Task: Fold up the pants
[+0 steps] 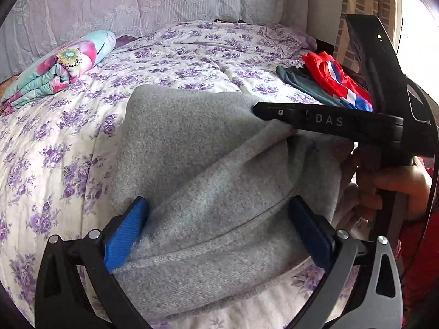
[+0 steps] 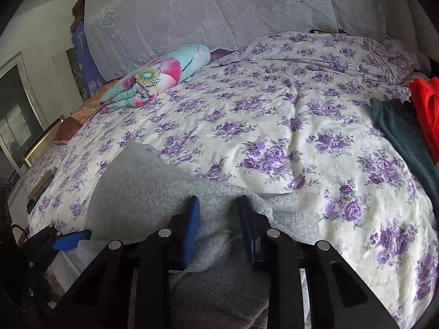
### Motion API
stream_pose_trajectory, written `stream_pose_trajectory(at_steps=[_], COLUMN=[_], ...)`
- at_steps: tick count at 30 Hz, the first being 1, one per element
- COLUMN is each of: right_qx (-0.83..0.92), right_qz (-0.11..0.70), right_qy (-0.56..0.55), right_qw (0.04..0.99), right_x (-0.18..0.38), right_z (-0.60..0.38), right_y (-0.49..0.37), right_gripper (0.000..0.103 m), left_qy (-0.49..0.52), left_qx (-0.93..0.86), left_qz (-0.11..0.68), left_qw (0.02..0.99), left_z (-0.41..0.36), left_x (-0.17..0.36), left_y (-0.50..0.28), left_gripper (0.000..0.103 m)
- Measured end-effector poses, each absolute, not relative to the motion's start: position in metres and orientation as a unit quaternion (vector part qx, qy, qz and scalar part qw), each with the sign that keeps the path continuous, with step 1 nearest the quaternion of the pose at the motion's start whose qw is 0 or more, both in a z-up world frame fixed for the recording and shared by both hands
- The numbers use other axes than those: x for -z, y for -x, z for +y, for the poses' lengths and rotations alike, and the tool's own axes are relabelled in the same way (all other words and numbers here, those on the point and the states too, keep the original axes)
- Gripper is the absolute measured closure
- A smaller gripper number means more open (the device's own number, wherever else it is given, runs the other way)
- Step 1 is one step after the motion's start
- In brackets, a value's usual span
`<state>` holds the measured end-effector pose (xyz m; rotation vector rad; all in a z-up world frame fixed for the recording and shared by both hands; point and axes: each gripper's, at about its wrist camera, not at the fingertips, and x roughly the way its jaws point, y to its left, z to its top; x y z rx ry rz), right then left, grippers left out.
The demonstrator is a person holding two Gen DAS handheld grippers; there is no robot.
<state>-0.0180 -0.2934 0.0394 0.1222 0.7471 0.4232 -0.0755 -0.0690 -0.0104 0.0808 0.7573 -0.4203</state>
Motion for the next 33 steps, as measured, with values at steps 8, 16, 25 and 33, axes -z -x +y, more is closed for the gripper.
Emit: stream_pose_trajectory(at_steps=[8, 16, 25, 33], right_qx=[-0.191, -0.173, -0.214, -0.255], right_qz=[0.275, 0.362, 0.368, 0.413], right_qy=[0.010, -0.072, -0.220, -0.291], right_qw=[0.942, 0.913, 0.877, 0.825], right_x=[-0.091, -0.025, -0.014, -0.003], right_z=[-0.294, -0.327, -0.370, -0.381], right_y=[0.100, 0.090, 0.091, 0.054], right_gripper=[0.059, 0.030, 0.008, 0.006], left_qy=[-0.018, 0.022, 0.126, 0.137], left_qx=[0.194, 0.193, 0.242, 0.315], left_qz=[0.329, 0.449, 0.452, 0.488], left_qw=[0.924, 0.872, 0.849, 0.802], left_z=[-0.032, -0.043, 0.012, 0.011], left_x=[-0.056, 0.007, 0.002, 0.034], left_y=[0.059, -0.026, 0.015, 0.039], left_gripper=[0.005, 0.004, 0.005, 0.004])
